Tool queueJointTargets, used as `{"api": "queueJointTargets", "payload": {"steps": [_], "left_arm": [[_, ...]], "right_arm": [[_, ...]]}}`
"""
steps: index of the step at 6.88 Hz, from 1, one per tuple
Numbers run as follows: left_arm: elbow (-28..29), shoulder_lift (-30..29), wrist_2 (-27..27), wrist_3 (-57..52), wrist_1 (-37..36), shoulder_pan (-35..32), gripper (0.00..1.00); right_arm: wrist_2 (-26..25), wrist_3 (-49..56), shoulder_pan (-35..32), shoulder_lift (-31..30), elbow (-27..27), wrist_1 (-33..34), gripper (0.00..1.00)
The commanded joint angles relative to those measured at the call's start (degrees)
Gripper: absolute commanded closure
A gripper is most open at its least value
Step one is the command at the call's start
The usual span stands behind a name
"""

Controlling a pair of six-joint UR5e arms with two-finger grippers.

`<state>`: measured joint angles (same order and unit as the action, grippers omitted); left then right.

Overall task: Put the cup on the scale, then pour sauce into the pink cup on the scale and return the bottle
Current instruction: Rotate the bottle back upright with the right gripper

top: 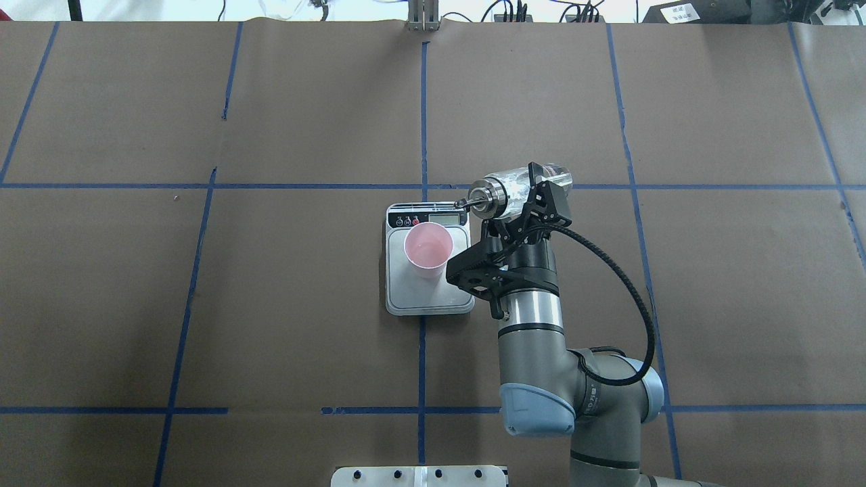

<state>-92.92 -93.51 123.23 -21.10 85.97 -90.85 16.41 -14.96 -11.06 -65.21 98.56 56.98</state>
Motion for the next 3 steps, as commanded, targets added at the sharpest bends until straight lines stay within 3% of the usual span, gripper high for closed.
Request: {"api": "queueJointTargets", "payload": {"steps": [1,3], "left_arm": [[-0.07,-0.88,-0.1,0.0,-0.1,-0.9,0.0],[-0.33,-1.76,-0.19,0.0,-0.27,-1.26,0.0]], "right_arm": [[2.57,-10.84,-0.54,-0.27,2.16,-0.29,1.0],[8.07,-24.61,-3.16,-1.93,2.52,-0.29,1.0]]}}
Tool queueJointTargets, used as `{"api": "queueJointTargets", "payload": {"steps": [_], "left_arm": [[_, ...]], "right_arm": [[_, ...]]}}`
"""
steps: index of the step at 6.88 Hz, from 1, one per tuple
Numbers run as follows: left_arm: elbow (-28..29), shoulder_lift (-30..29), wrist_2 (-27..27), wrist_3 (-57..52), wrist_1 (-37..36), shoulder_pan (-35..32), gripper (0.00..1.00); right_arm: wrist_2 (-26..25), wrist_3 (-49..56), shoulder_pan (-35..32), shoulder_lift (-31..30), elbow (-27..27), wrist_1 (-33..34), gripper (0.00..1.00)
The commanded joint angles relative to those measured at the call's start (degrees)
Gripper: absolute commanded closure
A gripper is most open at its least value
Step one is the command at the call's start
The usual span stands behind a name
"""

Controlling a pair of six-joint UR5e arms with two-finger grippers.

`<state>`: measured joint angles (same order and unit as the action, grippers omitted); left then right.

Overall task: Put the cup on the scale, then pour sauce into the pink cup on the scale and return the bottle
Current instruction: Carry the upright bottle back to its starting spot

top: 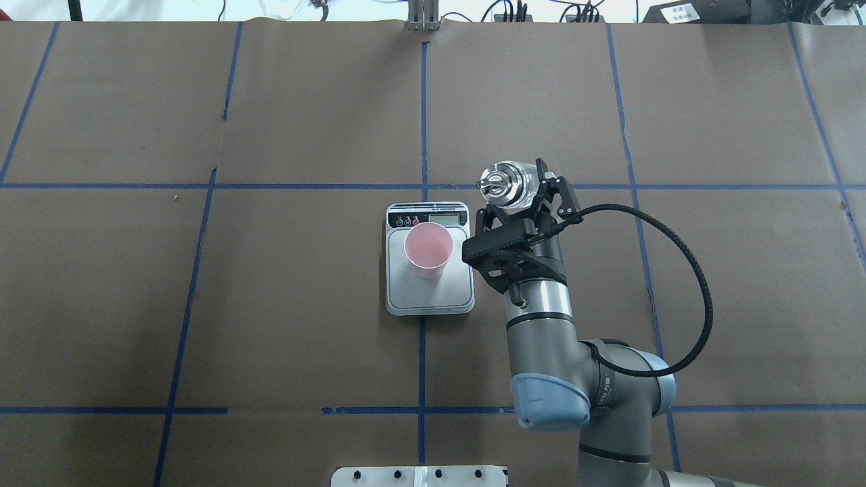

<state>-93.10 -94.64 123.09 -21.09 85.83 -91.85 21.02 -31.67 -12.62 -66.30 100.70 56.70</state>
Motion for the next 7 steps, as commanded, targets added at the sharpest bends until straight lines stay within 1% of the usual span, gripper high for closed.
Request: {"api": "queueJointTargets", "payload": {"steps": [1,2,3,4,5,6,7], "left_arm": [[-0.68,-0.72,-0.04,0.0,-0.23,-0.52,0.0],[-1.29,-0.72,0.05,0.17,-0.4,-0.53,0.0],[-2.08,-0.72,0.05,0.26,-0.75,-0.61,0.0],[-2.44,-0.98,0.05,0.44,-1.1,-0.7,0.0],[-3.14,-0.98,0.05,0.44,-1.11,-1.22,0.0],[-3.84,-0.98,0.05,0.44,-1.11,-1.32,0.0],[-3.85,-0.98,-0.04,0.44,-1.11,-1.32,0.0]], "right_arm": [[5.94,-11.45,-2.84,-3.8,3.24,-0.01,1.0],[10.4,-15.75,-5.02,-5.83,5.1,-0.01,1.0],[17.58,-22.32,-8.0,-7.42,6.77,-0.01,1.0],[26.26,-29.95,-12.21,-12.4,9.49,0.08,1.0],[33.14,-34.03,-16.08,-15.75,10.73,0.08,1.0],[34.16,-38.33,-17.34,-16.83,10.13,0.25,1.0],[36.78,-44.47,-17.87,-17.1,10.13,0.52,1.0]]}}
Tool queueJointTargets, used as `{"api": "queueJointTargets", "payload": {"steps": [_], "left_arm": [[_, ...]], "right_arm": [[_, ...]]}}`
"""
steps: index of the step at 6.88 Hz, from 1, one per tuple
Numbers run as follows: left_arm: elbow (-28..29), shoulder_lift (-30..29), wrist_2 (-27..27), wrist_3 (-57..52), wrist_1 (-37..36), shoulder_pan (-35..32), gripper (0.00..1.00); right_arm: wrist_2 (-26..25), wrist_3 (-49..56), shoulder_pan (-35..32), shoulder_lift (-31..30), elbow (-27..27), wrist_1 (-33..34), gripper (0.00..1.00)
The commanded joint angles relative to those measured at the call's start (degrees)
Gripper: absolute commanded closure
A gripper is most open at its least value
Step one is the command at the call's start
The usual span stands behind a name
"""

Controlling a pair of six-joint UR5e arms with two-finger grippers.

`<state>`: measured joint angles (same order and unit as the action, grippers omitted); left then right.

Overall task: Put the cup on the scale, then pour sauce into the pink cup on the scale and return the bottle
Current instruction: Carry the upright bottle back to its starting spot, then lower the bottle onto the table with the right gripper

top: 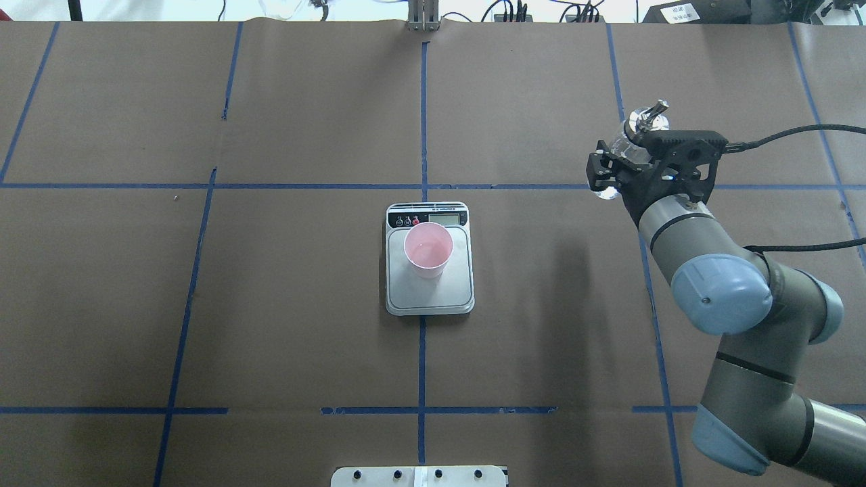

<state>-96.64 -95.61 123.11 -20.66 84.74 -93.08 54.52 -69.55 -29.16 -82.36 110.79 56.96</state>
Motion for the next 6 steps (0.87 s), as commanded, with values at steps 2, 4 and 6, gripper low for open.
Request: {"api": "queueJointTargets", "payload": {"steps": [2,4,6], "left_arm": [[-0.31,0.08,-0.07,0.01,-0.02,-0.17,0.0],[-0.31,0.08,-0.07,0.01,-0.02,-0.17,0.0],[-0.31,-0.01,-0.07,0.01,-0.02,-0.17,0.0]], "right_arm": [[4.46,-7.26,-1.34,-3.15,-1.01,0.34,1.0],[4.2,-7.18,-1.17,-4.21,-4.69,0.34,1.0],[1.92,-7.0,-0.03,-3.95,-6.9,0.43,1.0]]}}
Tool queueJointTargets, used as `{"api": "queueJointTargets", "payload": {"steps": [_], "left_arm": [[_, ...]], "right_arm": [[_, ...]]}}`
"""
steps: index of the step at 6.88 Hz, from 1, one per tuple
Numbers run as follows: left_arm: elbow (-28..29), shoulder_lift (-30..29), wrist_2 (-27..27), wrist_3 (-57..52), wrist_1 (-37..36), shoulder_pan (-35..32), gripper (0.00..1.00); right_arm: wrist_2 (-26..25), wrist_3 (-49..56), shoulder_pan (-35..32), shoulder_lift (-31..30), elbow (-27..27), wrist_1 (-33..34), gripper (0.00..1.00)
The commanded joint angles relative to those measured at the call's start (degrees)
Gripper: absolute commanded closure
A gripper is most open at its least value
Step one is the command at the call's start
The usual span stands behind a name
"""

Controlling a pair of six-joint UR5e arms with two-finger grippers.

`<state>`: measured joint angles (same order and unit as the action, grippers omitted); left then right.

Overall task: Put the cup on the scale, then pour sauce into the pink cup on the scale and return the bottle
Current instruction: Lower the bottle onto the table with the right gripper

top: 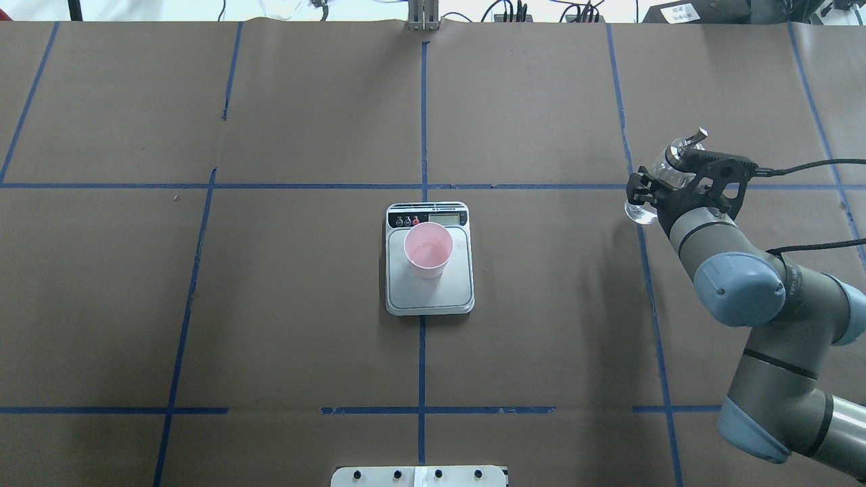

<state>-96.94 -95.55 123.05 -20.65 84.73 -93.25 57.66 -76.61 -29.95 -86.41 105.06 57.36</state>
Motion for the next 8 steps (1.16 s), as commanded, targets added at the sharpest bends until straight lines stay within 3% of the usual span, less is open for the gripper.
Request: {"api": "queueJointTargets", "payload": {"steps": [1,8], "left_arm": [[0.0,-0.07,-0.09,0.0,0.0,0.0,0.0],[0.0,-0.25,-0.44,0.0,0.0,0.0,0.0]], "right_arm": [[-1.66,0.4,1.3,0.1,-1.18,0.03,1.0],[-1.23,0.41,2.44,-0.95,-0.91,-0.23,1.0]]}}
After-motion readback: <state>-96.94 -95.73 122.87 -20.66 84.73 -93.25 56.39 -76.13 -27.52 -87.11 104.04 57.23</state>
